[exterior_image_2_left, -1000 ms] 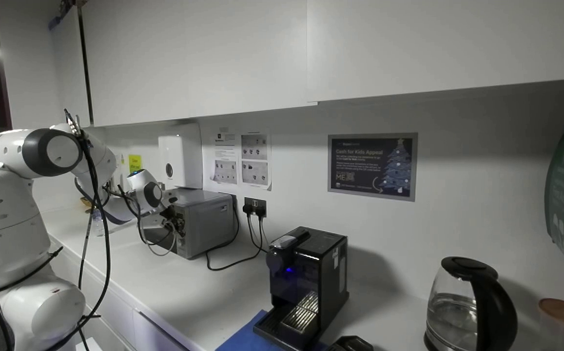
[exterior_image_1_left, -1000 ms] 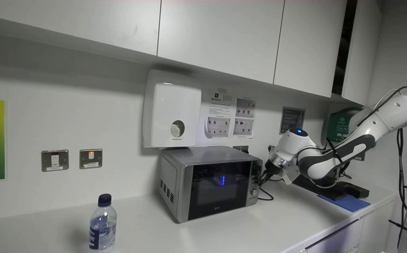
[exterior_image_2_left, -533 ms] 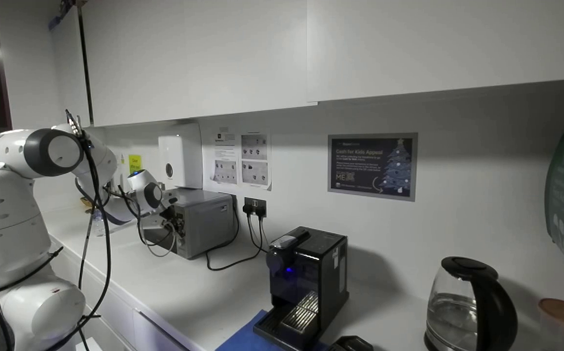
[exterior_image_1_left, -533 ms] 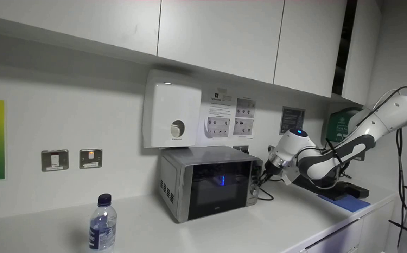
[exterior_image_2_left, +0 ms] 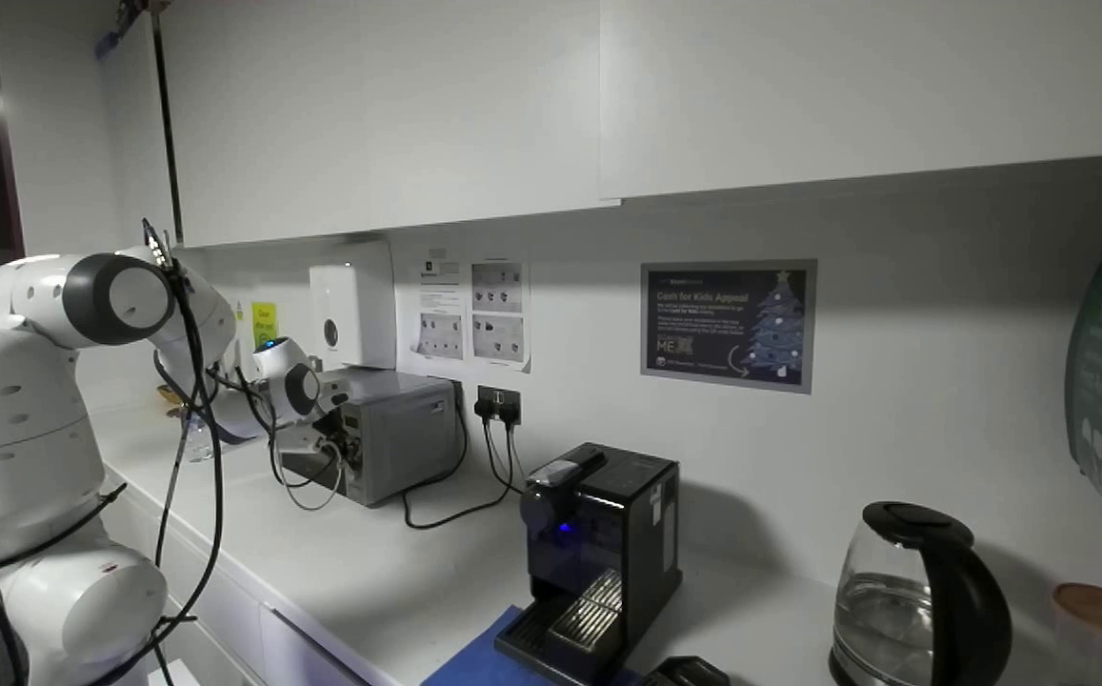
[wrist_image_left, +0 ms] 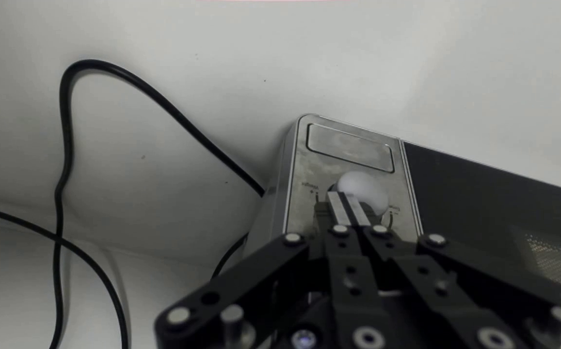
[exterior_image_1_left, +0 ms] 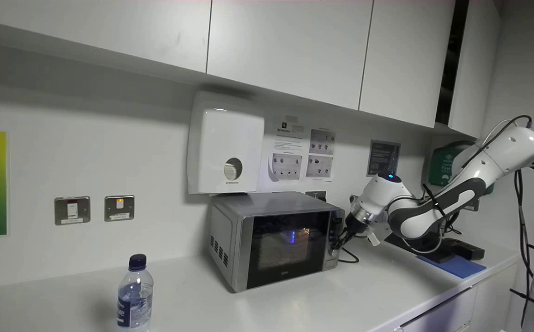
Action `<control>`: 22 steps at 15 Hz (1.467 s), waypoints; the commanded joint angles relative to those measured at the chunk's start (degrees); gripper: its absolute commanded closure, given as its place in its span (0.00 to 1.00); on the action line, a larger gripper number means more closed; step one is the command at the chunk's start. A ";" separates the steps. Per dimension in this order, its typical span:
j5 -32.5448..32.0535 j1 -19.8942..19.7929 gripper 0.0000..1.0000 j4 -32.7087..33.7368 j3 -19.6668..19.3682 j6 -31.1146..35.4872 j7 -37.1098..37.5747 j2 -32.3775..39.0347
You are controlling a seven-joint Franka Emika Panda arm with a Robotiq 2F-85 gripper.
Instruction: Turn on the microwave light, then turn it off
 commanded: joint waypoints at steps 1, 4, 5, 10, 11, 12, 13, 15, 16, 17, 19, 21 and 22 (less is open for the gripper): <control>0.77 -0.17 1.00 2.49 -0.77 -0.56 -2.54 0.64; 3.89 1.23 1.00 2.47 -0.38 -5.30 -4.25 -0.81; 5.78 1.17 1.00 2.71 0.31 -7.39 -5.58 -1.37; 16.60 4.03 1.00 4.73 0.62 -19.32 -11.23 -4.08; 18.75 4.58 1.00 5.17 0.68 -21.33 -12.23 -4.51; 21.02 5.13 1.00 5.58 0.66 -23.07 -13.36 -4.99; 23.46 5.77 1.00 6.06 0.62 -25.08 -14.52 -5.38; 25.97 6.28 1.00 7.05 0.72 -29.09 -15.15 -5.97; 26.77 6.41 1.00 7.56 0.78 -31.35 -15.19 -6.14; 27.09 6.40 1.00 8.12 0.90 -33.78 -14.86 -6.26; 26.84 6.29 1.00 9.12 1.18 -38.90 -13.56 -6.60; 25.96 6.17 1.00 9.76 1.56 -42.83 -12.32 -7.22; 25.52 6.14 1.00 10.03 1.77 -44.26 -11.76 -7.53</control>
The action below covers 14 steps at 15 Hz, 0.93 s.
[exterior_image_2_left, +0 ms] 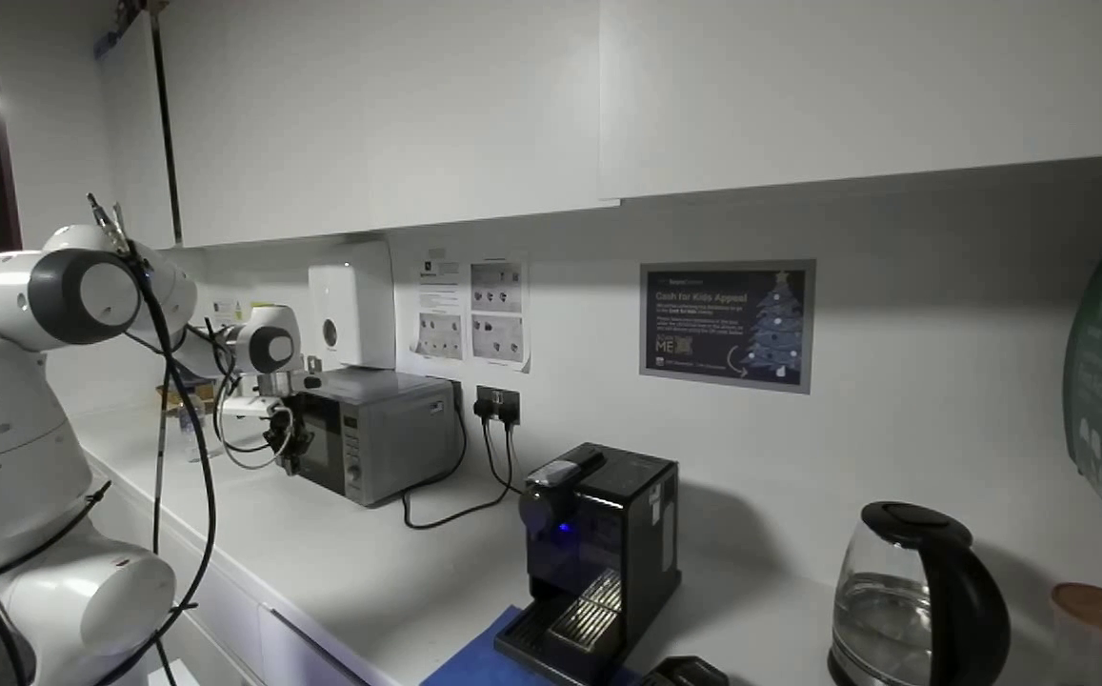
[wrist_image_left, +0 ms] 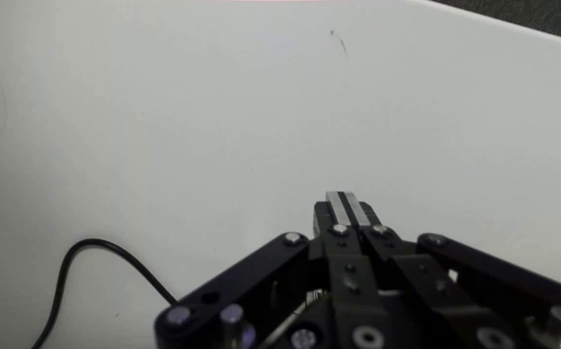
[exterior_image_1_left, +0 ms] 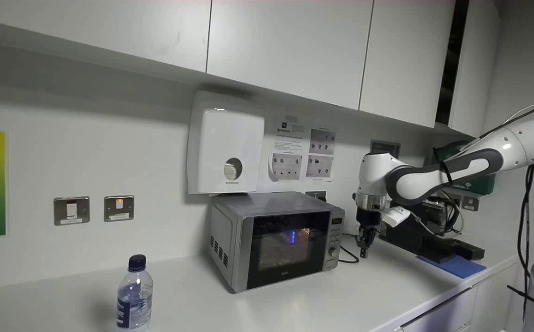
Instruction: Turn on the microwave light, then turn it off
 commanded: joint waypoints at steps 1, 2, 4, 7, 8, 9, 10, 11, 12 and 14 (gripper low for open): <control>-0.32 -0.43 1.00 1.68 1.13 -6.52 1.64 -1.96; -0.63 -0.41 1.00 1.78 1.37 -7.40 2.15 -2.35; -1.08 -0.39 1.00 1.83 2.02 -8.43 3.53 -3.39; -1.94 -0.49 1.00 1.81 3.36 -9.09 6.68 -5.08; -2.00 -0.51 1.00 1.67 3.79 -9.06 7.70 -5.73; -2.17 -0.55 1.00 1.50 4.31 -9.09 9.04 -6.43; -2.24 -0.61 1.00 1.24 4.75 -9.02 10.25 -7.22; -2.37 -0.68 1.00 1.04 5.19 -9.05 11.48 -7.94; -2.36 -0.71 1.00 0.74 5.64 -9.01 12.73 -8.85; -2.37 -0.75 1.00 0.39 6.50 -9.30 14.94 -10.45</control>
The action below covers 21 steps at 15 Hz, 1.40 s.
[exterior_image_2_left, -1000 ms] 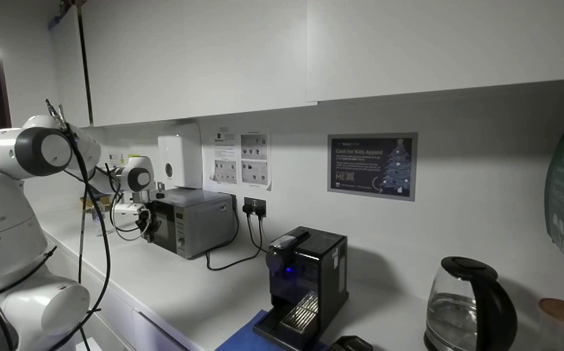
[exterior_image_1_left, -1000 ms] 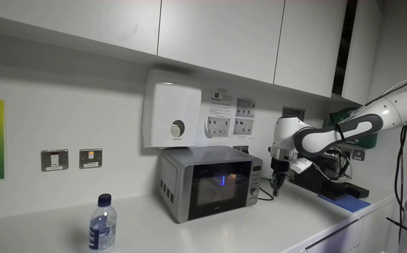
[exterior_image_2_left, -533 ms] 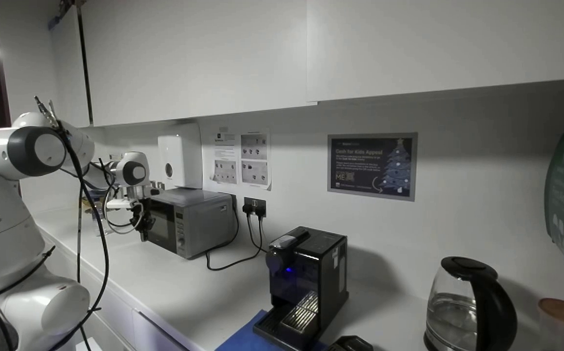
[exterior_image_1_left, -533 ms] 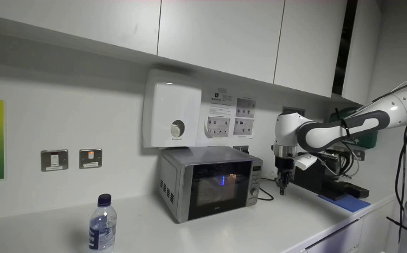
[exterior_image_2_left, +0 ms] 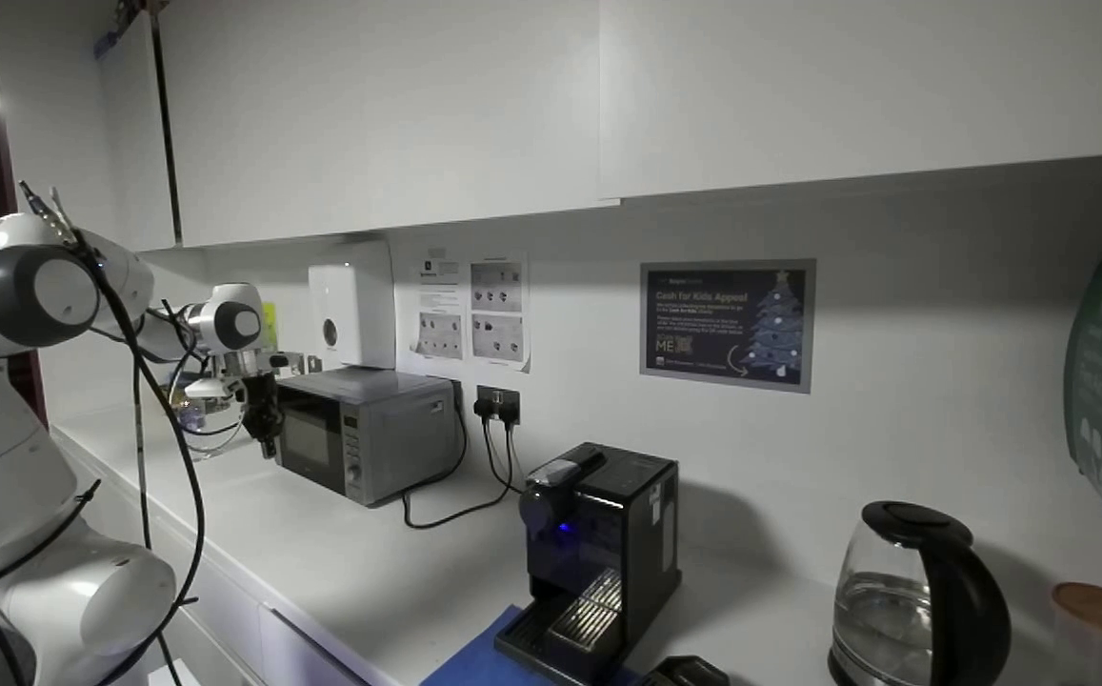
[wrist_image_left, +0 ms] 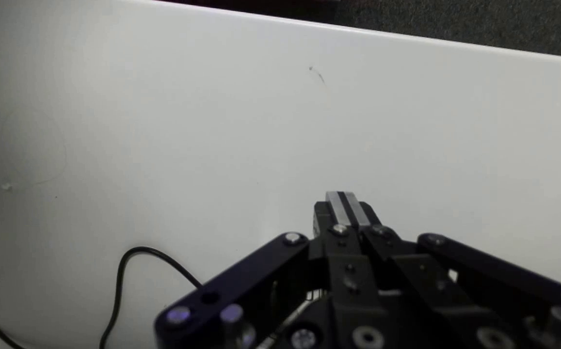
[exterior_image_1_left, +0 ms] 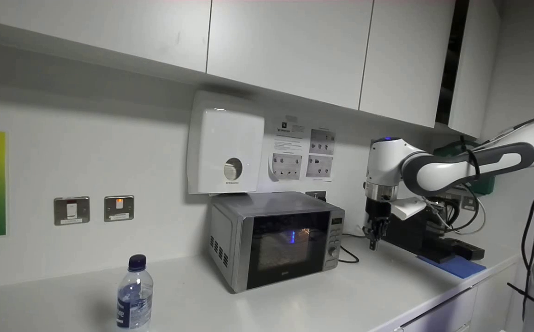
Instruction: Turn on the microwave light, then turn it off
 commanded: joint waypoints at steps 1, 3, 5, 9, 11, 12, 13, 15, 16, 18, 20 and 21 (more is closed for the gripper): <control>-1.12 -0.66 1.00 -1.25 1.82 -2.15 4.35 -4.88; -1.09 -0.64 1.00 -1.69 2.46 -2.57 6.30 -6.60; -1.13 -0.65 1.00 -2.09 3.03 -2.86 8.02 -8.16; -1.24 -0.70 1.00 -3.35 3.84 -3.06 10.48 -11.25; -1.44 -0.72 1.00 -3.95 4.16 -2.94 11.69 -12.86; -1.65 -0.79 1.00 -4.21 4.29 -2.82 12.08 -13.45; -1.38 -0.71 1.00 -4.54 3.99 -2.66 11.78 -13.82; -0.74 -0.67 1.00 -5.02 2.95 -2.80 10.32 -14.52; -0.43 -0.54 1.00 -5.49 2.38 -2.17 9.32 -15.00; -0.10 -0.67 0.99 -4.19 3.73 -1.78 10.55 -12.78; -0.12 -0.64 0.99 -4.20 3.85 -1.77 10.57 -12.64; -0.13 -0.62 0.99 -4.20 3.91 -1.77 10.57 -12.59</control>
